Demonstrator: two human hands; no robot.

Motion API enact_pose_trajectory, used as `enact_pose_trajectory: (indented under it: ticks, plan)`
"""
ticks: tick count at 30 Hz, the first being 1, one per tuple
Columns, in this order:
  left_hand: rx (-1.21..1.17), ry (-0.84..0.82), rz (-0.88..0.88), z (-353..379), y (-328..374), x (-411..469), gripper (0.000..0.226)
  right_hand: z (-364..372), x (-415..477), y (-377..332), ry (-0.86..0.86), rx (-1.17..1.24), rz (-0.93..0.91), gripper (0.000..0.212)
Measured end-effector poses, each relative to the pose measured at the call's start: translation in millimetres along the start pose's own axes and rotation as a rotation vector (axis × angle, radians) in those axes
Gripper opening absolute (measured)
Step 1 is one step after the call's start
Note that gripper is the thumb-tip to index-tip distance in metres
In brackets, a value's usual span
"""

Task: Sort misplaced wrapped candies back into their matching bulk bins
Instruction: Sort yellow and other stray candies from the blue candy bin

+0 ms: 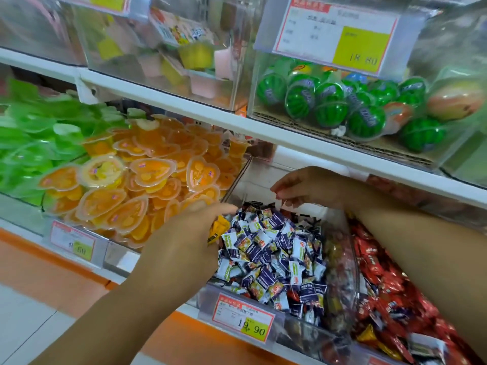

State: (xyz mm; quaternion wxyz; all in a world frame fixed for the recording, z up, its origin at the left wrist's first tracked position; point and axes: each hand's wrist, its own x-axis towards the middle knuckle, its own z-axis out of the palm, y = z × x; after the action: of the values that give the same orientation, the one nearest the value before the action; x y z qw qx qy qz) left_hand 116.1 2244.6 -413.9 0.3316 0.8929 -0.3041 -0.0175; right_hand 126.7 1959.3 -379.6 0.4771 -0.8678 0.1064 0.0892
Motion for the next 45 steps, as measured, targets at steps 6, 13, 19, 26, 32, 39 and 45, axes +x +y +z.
enact_pose_trajectory:
  ticks: [6, 13, 19, 26, 32, 39, 45]
  plan:
    - [-0.033, 0.026, 0.023, -2.7, -1.0, -3.0, 0.064, 35.8, 34.4, -3.8, 0.08, -0.607, -0.055, 0.024]
    - [0.0, 0.034, 0.022, -2.9, -0.7, -1.0, 0.068, 45.8, 46.0, -9.0, -0.127, -0.706, 0.021, 0.023]
    - [0.015, -0.005, -0.007, -1.8, -1.2, 1.2, 0.069, 9.4, 33.6, -24.8, -0.064, -0.431, 0.006, 0.023]
    - [-0.012, -0.02, -0.035, -1.2, -1.6, 1.6, 0.066, 53.3, 84.5, 10.4, -0.104, -0.882, 0.068, 0.031]
    - [-0.031, -0.005, -0.016, -1.3, 0.6, 0.4, 0.066, 61.9, 87.4, 23.1, -0.119, -0.928, 0.056, 0.035]
    - [-0.015, -0.022, -0.015, -1.0, -1.2, 0.8, 0.066, 46.2, 58.2, 9.0, 0.045, -0.611, -0.057, 0.008]
    - [-0.014, -0.009, -0.043, 0.6, 5.2, -0.1, 0.057, 31.6, -26.6, -13.3, 0.042, -0.244, -0.102, 0.015]
